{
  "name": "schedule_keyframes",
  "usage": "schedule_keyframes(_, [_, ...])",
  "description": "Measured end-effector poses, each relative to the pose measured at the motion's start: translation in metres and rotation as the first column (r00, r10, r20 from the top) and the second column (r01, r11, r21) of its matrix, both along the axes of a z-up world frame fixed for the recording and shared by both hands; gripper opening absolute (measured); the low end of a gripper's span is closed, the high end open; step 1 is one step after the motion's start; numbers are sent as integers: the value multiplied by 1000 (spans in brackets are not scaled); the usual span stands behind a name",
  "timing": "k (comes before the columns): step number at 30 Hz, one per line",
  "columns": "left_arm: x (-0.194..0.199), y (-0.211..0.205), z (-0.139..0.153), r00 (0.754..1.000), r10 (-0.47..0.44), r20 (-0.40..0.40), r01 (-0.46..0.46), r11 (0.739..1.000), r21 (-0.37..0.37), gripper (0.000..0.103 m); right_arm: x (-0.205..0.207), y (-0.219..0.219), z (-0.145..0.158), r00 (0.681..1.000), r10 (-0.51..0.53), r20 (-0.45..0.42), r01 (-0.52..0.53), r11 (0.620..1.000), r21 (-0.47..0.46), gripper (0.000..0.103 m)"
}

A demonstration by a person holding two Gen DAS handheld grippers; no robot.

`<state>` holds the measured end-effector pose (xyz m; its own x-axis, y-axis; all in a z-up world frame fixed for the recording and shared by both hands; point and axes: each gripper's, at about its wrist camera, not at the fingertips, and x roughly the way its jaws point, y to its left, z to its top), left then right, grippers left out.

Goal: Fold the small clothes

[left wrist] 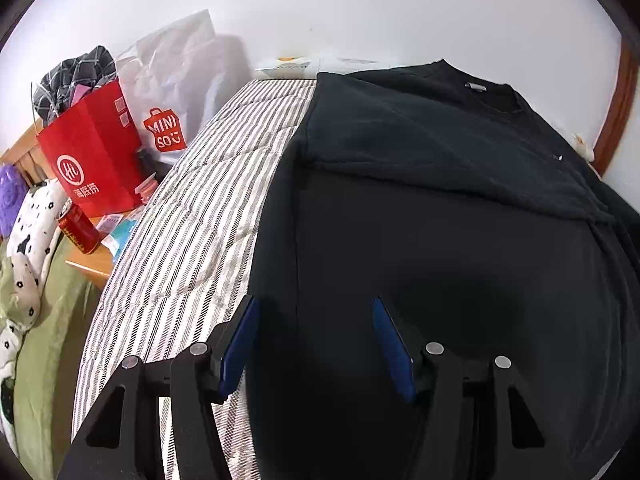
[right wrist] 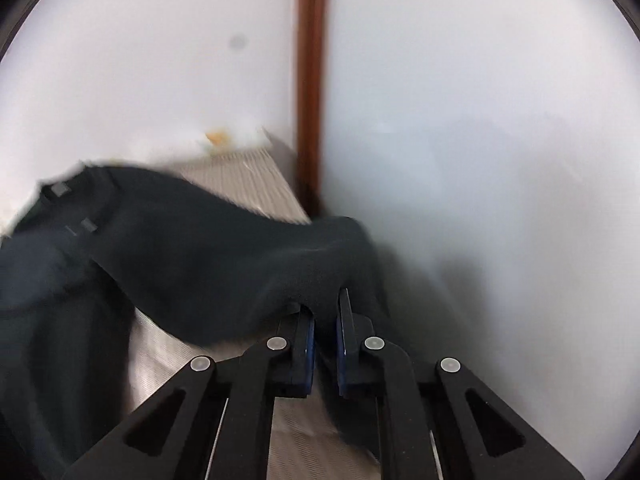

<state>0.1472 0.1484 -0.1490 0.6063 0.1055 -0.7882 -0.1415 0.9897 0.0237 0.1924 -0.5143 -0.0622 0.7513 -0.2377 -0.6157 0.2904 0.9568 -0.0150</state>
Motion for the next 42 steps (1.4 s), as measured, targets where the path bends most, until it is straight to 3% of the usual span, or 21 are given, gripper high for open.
schedule_keyframes(7, [-4,8,-6,1000,-9,17,10,998,-54,60,43,118,62,970,206,127,-207,978,0,8])
schedule_keyframes(14, [-5,5,-9,999,-28,22,29,998,-53,67,78,239,78,906,392,163,-397,918,-1,8])
schedule_keyframes(19, [-5,4,-9,999,-29,23,30,998,-52,68,107,322,53,848,513,132,-514,857,-30,10])
schedule_keyframes(23, [-5,3,-10,1000,-25,18,26,998,-49,71,127,366,11,825,565,19,-564,825,-35,10])
schedule_keyframes(24, [-5,3,-10,1000,-20,14,20,999,-42,72,136,375,-3,823,568,-21,-568,822,-44,14])
schedule_keyframes(25, [-4,3,-11,1000,-16,10,17,999,-41,73,141,382,-16,818,571,-66,-574,818,-42,28])
schedule_keyframes(26, [-4,5,-11,1000,-15,9,16,998,-56,74,143,385,-24,812,575,-104,-581,813,-37,39])
schedule_keyframes(27, [-5,7,-11,1000,-15,12,16,998,-66,74,143,389,-34,801,581,-146,-591,806,-33,58])
schedule_keyframes(28, [-5,9,-11,1000,-13,14,14,997,-73,74,137,388,-37,793,591,-148,-602,798,-38,65])
schedule_keyframes(32, [-4,6,-12,1000,-14,6,15,999,-50,75,110,363,-33,811,575,-106,-584,806,-96,73])
schedule_keyframes(34, [-4,9,-12,1000,-14,8,15,998,-60,74,95,335,-25,829,556,-64,-559,826,-74,74])
schedule_keyframes(37, [-4,8,-11,1000,-13,4,13,998,-53,75,88,295,-23,862,501,-74,-503,864,-9,74])
schedule_keyframes(42, [-3,4,-9,999,-40,0,40,998,-55,75,91,264,-36,876,472,-100,-470,881,52,67])
